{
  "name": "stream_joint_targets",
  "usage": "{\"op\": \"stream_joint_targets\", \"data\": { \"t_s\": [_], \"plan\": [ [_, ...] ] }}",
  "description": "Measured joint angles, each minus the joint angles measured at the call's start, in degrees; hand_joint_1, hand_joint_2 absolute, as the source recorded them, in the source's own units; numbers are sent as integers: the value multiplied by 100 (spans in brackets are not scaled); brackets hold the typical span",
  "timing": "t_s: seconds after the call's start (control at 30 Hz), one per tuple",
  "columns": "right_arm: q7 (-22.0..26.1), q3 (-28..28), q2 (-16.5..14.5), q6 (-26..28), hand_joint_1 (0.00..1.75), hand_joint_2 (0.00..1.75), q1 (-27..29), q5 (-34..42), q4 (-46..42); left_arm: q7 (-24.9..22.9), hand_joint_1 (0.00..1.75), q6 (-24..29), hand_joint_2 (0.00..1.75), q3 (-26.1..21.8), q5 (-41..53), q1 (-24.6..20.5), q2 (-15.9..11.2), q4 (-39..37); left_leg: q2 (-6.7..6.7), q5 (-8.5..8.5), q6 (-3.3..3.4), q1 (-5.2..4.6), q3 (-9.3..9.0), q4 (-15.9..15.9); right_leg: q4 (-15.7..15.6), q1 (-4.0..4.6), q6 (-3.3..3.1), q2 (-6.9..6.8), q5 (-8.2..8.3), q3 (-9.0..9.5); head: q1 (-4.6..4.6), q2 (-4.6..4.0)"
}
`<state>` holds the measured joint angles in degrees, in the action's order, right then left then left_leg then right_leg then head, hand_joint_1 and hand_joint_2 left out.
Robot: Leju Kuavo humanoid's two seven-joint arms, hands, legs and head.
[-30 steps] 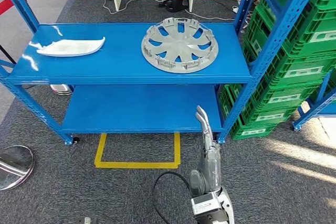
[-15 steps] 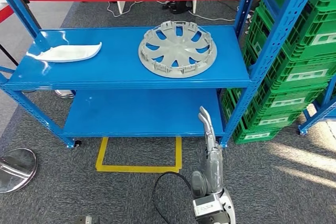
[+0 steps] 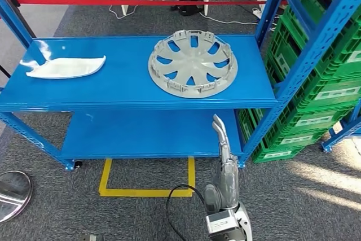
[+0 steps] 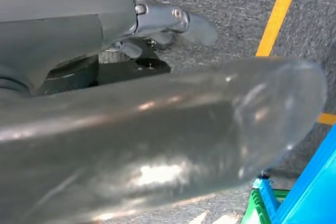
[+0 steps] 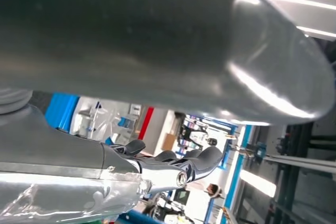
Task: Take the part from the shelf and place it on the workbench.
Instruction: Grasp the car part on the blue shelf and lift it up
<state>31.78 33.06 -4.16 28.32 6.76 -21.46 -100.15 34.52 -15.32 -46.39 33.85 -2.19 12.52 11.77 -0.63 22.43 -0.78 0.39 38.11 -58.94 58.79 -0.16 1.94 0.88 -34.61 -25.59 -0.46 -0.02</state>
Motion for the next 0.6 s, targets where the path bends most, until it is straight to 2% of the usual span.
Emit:
{"op": "stream_joint_targets", "data": {
  "t_s": [0.03,0.07,0.13,0.17,0.2,0.23,0.3,0.33,0.37,0.5,0.57,0.6],
  "plan": [
    [1,0,1,1,0,0,-4,-4,-4,1,0,3,0,-1,7,-7,4,1,-1,31,32,13,-40,21,167,3,25,-15,-96,-64,15,0],
    [2,-1,1,1,0,0,-7,-8,-8,1,0,5,0,-1,15,-11,8,1,0,65,56,18,-79,32,475,3,40,-28,-238,-220,30,0],
    [3,-1,4,0,0,0,-8,-11,-7,2,0,9,0,-1,29,-13,10,-1,0,139,84,12,-152,34,1288,5,56,-37,-527,-723,52,0],
    [2,-2,6,0,0,0,-6,-11,-6,2,0,11,0,-2,31,-8,10,-1,-2,174,88,9,-191,34,1571,5,58,-37,-556,-943,54,1],
    [2,-2,8,0,0,0,-4,-11,-5,2,0,12,0,-2,32,-4,9,0,-9,211,86,7,-242,34,1638,5,56,-37,-435,-1072,58,1],
    [2,-2,9,1,0,0,-3,-11,-4,2,0,13,0,-3,32,-2,10,0,-19,250,81,7,-304,34,1478,5,53,-38,-192,-1091,60,0],
    [2,-2,10,1,0,0,-2,-12,-3,2,0,13,0,-3,34,-4,13,0,-37,334,48,5,-442,35,772,6,34,-41,404,-917,67,1],
    [2,-1,11,1,0,0,-3,-13,-3,2,0,13,0,-3,35,-8,14,-1,-43,366,23,-2,-485,31,458,9,21,-40,577,-812,71,1],
    [-1,0,11,1,0,0,0,-13,-3,2,0,13,0,-3,36,-13,14,0,-45,381,-7,-9,-506,34,266,14,2,-35,660,-748,72,1],
    [-6,3,12,1,0,0,14,-14,-4,2,0,38,0,-3,32,-24,11,1,-33,383,-131,-16,-508,67,132,4,-105,-10,689,-707,55,1],
    [-5,5,12,1,0,0,12,-15,-4,2,0,48,0,-3,29,-35,9,1,-19,592,-192,-14,-360,-261,78,-27,-164,-28,708,-670,36,1],
    [-5,7,12,1,0,0,12,-16,-4,2,0,51,0,-3,29,-38,8,1,-12,765,-216,-11,-192,-607,66,-33,-181,-37,709,-664,24,0]
  ]
}}
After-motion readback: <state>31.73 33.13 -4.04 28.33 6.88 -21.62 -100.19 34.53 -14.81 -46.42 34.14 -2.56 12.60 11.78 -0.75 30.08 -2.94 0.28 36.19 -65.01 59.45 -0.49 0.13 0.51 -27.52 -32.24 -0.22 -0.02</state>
